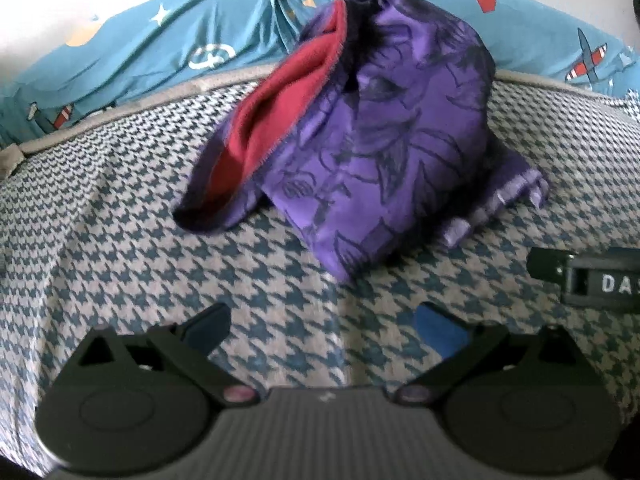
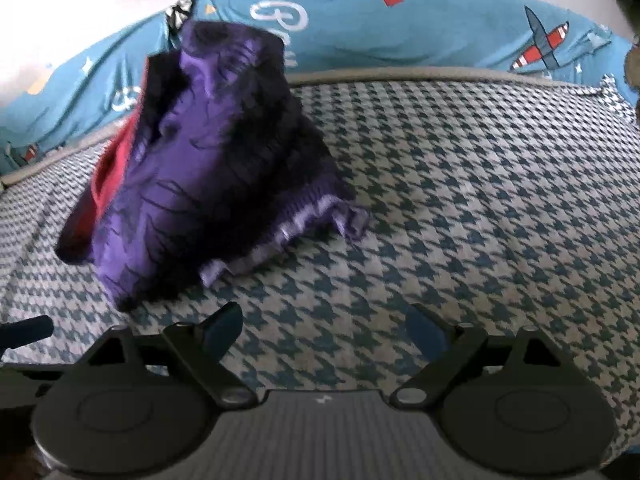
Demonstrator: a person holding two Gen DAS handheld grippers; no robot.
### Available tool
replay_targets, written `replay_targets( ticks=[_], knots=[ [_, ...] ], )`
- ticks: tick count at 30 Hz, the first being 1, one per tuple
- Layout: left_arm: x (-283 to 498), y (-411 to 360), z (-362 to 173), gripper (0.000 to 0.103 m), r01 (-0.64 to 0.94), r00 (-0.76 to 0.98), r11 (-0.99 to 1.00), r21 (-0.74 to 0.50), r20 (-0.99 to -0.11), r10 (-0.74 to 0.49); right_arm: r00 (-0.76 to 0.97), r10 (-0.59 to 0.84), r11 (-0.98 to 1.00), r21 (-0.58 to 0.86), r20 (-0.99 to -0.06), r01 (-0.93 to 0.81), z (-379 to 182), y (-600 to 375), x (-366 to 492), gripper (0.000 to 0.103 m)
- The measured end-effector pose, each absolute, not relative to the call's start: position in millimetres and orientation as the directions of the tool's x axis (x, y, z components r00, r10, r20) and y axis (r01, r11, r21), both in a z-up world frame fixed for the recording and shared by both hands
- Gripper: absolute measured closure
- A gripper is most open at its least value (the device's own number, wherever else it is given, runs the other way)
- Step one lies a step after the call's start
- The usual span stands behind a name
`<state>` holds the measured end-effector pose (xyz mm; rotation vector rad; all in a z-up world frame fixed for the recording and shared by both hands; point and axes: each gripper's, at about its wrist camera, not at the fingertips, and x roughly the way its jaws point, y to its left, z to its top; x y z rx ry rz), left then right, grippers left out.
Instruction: Fold clothes
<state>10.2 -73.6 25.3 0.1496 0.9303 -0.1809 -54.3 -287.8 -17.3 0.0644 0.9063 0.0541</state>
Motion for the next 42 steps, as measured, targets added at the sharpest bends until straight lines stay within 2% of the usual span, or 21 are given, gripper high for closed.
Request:
replay_targets(
  ticks=[6,11,18,22,25,26,28,29,31,32,33,36,38,42],
  knots=[
    [28,-61,37,0.007,0.191,0.61,0.981,0.037,-0.788,-0.089,0.653,0.147,0.989,0.126,-0.743,-0.08,-6,-281,-44,0.03],
    [50,-50,48,0.007,0.165,0.622,0.986,0.027,-0.778,-0.083,0.668,0.199,0.979,0.177,-0.717,-0.102,4,-276,-25,0.031],
    [82,-41,49,0.0,0.148,0.603,0.989,-0.005,-0.792,-0.094,0.666,0.235,0.963,0.264,-0.708,-0.058,4,-281,3,0.03],
    [101,-35,48,0.0,0.154,0.605,0.988,0.016,-0.792,-0.081,0.639,0.288,0.936,0.35,-0.714,-0.031,-3,-284,20,0.03],
    [112,-26,46,0.0,0.138,0.607,0.99,0.036,-0.793,-0.056,0.641,0.302,0.932,0.359,-0.706,-0.043,-9,-277,31,0.03],
    [115,-23,45,0.0,0.134,0.605,0.99,0.034,-0.794,-0.055,0.641,0.305,0.932,0.358,-0.704,-0.051,-10,-274,35,0.032],
    [121,-19,44,0.0,0.131,0.603,0.991,0.034,-0.796,-0.052,0.644,0.307,0.937,0.341,-0.701,-0.075,-14,-266,40,0.046],
    [124,-18,43,0.0,0.136,0.599,0.99,0.035,-0.799,-0.054,0.645,0.31,0.938,0.334,-0.698,-0.09,-16,-263,42,0.058],
    [130,-16,40,0.0,0.144,0.588,0.989,0.032,-0.806,-0.059,0.656,0.32,0.937,0.33,-0.684,-0.113,-17,-259,45,0.071],
    [133,-14,39,0.0,0.147,0.582,0.989,0.029,-0.811,-0.063,0.664,0.324,0.937,0.328,-0.674,-0.124,-16,-258,46,0.082],
    [136,-12,37,0.0,0.149,0.577,0.988,0.026,-0.814,-0.066,0.674,0.322,0.938,0.323,-0.665,-0.129,-14,-259,47,0.086],
    [143,-10,31,0.0,0.163,0.575,0.986,0.048,-0.817,-0.055,0.721,0.29,0.943,0.316,-0.629,-0.105,-9,-267,47,0.094],
    [147,-9,27,0.0,0.165,0.576,0.984,0.072,-0.817,-0.037,0.762,0.245,0.95,0.306,-0.6,-0.064,-3,-277,48,0.095],
    [148,-2,24,0.0,0.178,0.556,0.983,0.043,-0.829,-0.064,0.827,0.103,0.964,0.26,-0.553,0.054,7,-299,51,0.095]
  ],
)
